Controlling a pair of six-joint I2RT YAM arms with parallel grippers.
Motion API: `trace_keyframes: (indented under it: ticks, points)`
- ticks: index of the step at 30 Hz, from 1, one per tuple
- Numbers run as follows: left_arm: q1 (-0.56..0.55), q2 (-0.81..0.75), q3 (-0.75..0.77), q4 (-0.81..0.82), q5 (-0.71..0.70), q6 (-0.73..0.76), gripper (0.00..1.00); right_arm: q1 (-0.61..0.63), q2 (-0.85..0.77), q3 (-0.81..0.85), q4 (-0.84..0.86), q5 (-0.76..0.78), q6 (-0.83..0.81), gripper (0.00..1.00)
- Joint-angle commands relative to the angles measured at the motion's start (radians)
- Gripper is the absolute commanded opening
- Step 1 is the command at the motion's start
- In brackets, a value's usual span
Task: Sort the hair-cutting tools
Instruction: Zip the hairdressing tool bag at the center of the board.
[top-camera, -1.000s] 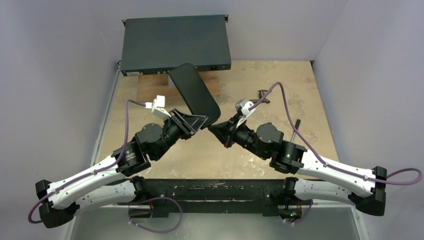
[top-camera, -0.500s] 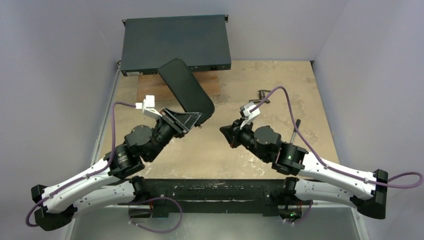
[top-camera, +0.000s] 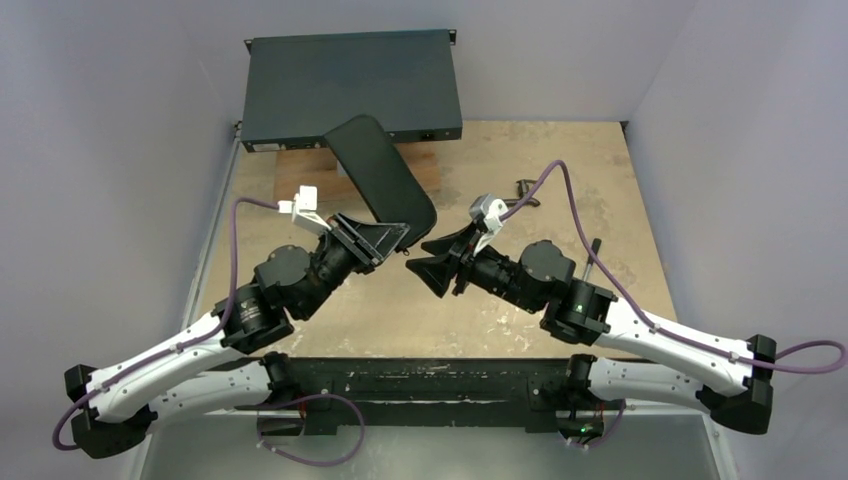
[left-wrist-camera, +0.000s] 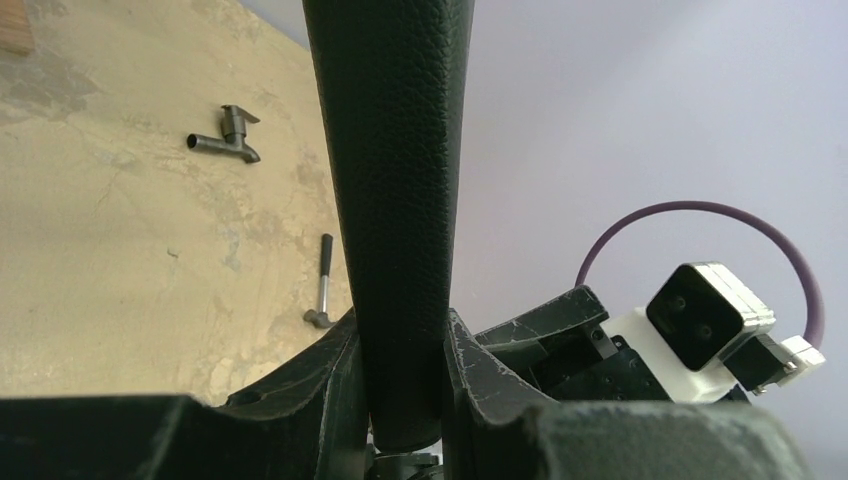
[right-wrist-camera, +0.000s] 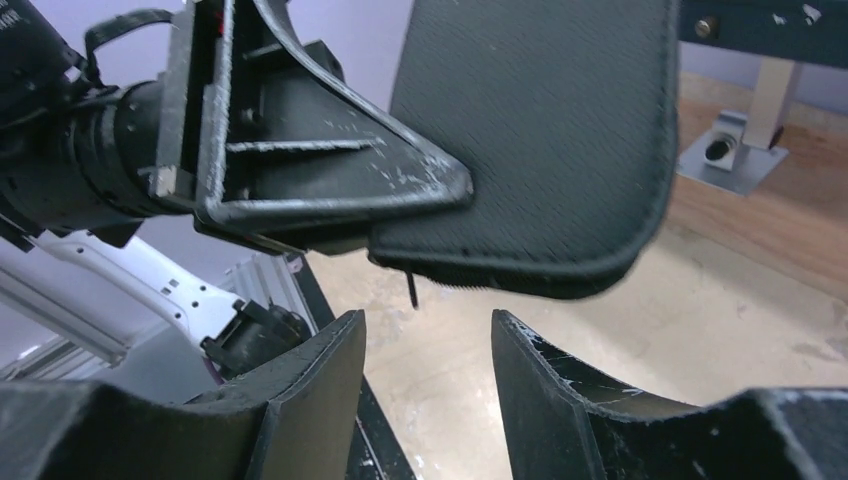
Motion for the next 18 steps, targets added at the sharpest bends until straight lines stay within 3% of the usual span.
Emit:
trace_keyframes:
  ticks: [1, 11, 18]
  points:
    - [0.000, 0.009, 0.068, 0.119, 0.026, 0.027, 0.00, 0.001, 0.051, 0.091, 0.046, -0.040, -0.041, 0.49]
    - [-0.001, 0.024, 0.076, 0.127, 0.035, 0.025, 0.00, 0.002, 0.099, 0.122, 0.021, 0.019, -0.034, 0.45]
    - [0.000, 0.035, 0.077, 0.132, 0.052, 0.019, 0.00, 0.002, 0.090, 0.113, 0.049, 0.064, -0.031, 0.32]
